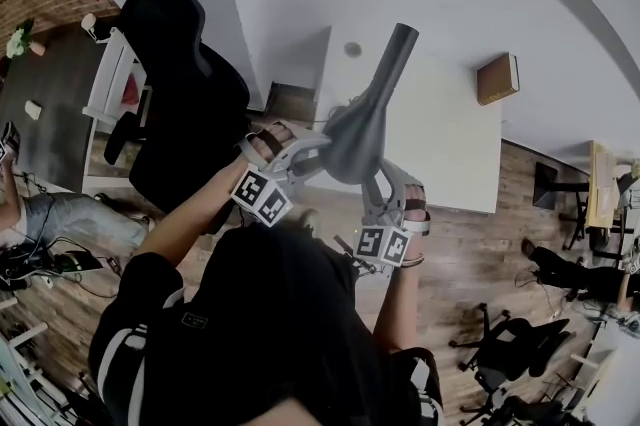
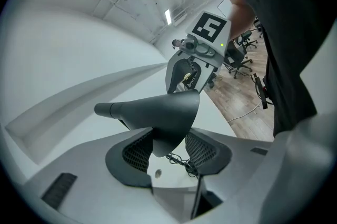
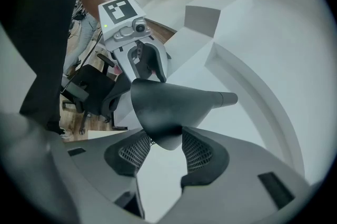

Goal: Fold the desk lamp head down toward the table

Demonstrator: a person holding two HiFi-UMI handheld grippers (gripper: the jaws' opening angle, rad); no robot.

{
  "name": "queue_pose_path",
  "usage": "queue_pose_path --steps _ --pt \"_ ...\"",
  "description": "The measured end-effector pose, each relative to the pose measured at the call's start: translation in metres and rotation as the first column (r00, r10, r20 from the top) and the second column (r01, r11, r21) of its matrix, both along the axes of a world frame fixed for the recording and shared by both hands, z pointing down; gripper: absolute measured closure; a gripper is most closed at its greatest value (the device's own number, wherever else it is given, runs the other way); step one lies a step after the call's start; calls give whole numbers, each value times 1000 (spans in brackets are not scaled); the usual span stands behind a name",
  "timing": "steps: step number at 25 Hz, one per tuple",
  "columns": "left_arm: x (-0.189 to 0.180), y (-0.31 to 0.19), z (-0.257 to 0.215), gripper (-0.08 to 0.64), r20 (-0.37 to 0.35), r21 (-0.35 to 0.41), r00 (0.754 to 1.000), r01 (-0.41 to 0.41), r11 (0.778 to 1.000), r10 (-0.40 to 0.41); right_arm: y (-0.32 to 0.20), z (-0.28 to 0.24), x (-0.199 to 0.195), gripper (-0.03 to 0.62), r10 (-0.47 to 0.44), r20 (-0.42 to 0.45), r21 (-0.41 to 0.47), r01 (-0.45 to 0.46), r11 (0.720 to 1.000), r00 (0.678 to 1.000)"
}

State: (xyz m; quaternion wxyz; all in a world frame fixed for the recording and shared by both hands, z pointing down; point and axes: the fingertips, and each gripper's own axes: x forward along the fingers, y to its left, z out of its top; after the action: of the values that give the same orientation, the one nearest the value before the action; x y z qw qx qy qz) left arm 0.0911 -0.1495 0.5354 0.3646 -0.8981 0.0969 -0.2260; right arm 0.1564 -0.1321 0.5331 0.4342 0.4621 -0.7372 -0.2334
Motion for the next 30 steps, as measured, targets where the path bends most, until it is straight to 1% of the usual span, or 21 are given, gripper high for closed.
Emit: queue_pose_path --steps 10,14,19,22,26,30 --pt "4 -11 25 344 5 58 1000 22 998 -22 -10 24 4 371 -3 -47 -1 3 1000 999" --pt "8 -15 30 341 24 82 999 27 996 -29 -14 28 7 364 -5 -47 -3 5 1000 999" --pt "9 -19 39 331 44 83 999 25 996 -29 -18 38 9 353 -9 -61 -15 8 1000 998" --pt "10 -22 44 316 57 66 998 19 998 -23 -21 43 10 343 -14 -74 -26 12 1000 997" --pt "12 -25 48 310 76 88 997 15 996 -22 -24 47 11 337 -20 -87 -36 17 999 996" --pt "13 -30 53 307 86 93 996 24 995 -32 -28 52 12 330 -27 -95 -43 23 999 995"
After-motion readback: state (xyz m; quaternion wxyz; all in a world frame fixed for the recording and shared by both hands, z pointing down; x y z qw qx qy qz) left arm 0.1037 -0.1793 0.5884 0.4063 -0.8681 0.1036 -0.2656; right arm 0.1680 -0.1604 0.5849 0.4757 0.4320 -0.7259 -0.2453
